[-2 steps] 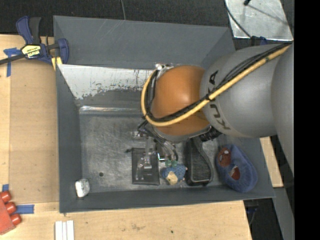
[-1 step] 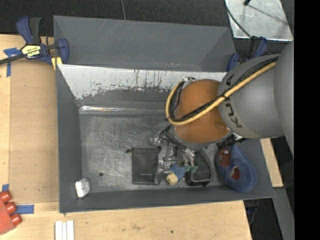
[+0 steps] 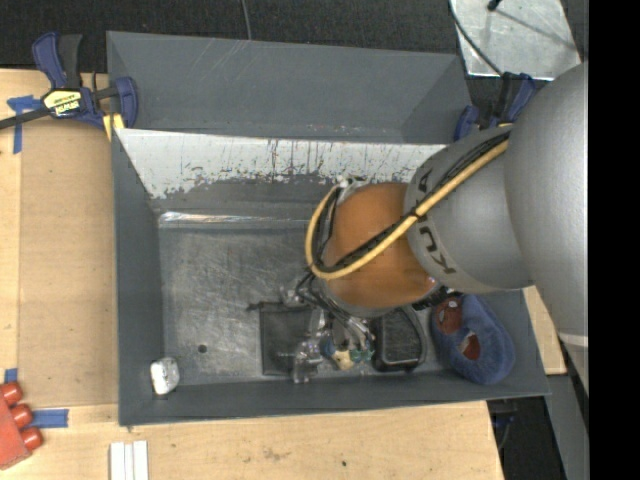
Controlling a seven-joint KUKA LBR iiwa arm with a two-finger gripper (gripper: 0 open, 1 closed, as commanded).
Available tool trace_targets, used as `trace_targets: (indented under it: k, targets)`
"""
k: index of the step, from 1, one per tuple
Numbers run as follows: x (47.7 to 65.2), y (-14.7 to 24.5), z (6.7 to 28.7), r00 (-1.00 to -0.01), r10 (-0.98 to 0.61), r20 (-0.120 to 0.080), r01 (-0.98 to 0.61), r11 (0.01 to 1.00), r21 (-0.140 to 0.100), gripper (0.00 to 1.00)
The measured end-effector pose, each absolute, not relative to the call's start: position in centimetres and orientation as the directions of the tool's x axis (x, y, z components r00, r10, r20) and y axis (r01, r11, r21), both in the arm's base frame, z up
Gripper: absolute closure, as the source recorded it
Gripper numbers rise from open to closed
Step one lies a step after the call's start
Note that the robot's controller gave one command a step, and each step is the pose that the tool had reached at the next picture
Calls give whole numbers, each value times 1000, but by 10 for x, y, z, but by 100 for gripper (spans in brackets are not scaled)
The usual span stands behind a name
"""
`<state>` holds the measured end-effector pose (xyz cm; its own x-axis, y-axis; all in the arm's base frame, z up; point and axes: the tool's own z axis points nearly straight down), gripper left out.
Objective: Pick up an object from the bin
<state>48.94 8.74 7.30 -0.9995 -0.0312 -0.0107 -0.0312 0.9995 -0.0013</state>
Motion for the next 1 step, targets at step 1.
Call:
trace_targets:
  k: [1]
  targets:
    - [493,89,76,-999,-30,-25,-30,1000,4,100]
